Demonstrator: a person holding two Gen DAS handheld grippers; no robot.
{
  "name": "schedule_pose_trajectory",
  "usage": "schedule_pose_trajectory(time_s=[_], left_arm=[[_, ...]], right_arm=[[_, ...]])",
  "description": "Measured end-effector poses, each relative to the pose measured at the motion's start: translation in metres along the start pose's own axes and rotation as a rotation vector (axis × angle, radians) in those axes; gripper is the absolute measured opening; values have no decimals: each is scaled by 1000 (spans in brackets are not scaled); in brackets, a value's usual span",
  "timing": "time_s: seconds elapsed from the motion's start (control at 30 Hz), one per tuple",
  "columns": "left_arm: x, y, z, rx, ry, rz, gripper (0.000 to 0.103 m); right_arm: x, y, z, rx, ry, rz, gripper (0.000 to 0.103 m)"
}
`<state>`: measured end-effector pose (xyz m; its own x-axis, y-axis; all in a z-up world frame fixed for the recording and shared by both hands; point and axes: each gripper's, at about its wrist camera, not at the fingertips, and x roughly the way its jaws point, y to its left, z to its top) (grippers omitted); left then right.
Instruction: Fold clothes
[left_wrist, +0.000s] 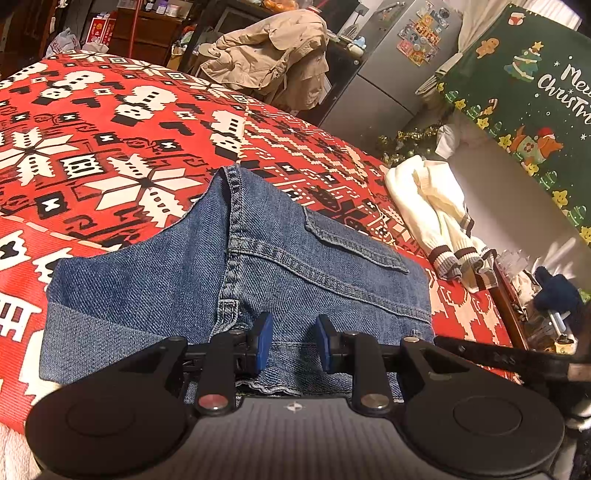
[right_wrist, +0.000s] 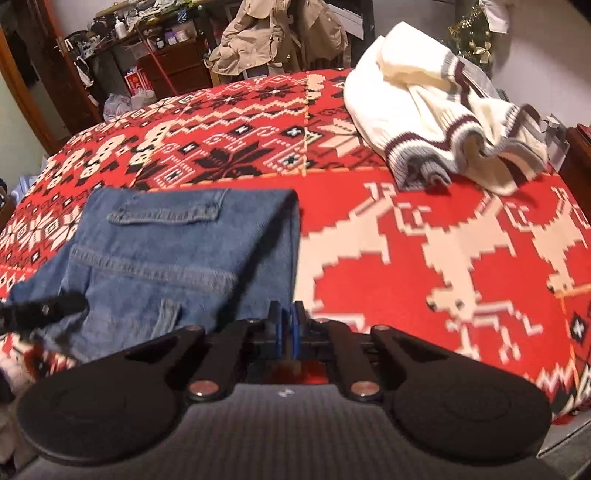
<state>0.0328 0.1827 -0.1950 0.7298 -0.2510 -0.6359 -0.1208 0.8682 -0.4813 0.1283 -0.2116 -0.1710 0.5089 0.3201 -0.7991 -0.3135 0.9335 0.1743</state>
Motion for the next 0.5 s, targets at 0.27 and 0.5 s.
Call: schedule_pose_trajectory(time_s=[0.27,0.5], left_arm=[[0,-1,0,2,2,1,27],[0,-1,0,3,2,3,27]], right_arm=[[-31,17,-7,-24,-40,76,7],[-28,20,-21,-65,-8,31,8]])
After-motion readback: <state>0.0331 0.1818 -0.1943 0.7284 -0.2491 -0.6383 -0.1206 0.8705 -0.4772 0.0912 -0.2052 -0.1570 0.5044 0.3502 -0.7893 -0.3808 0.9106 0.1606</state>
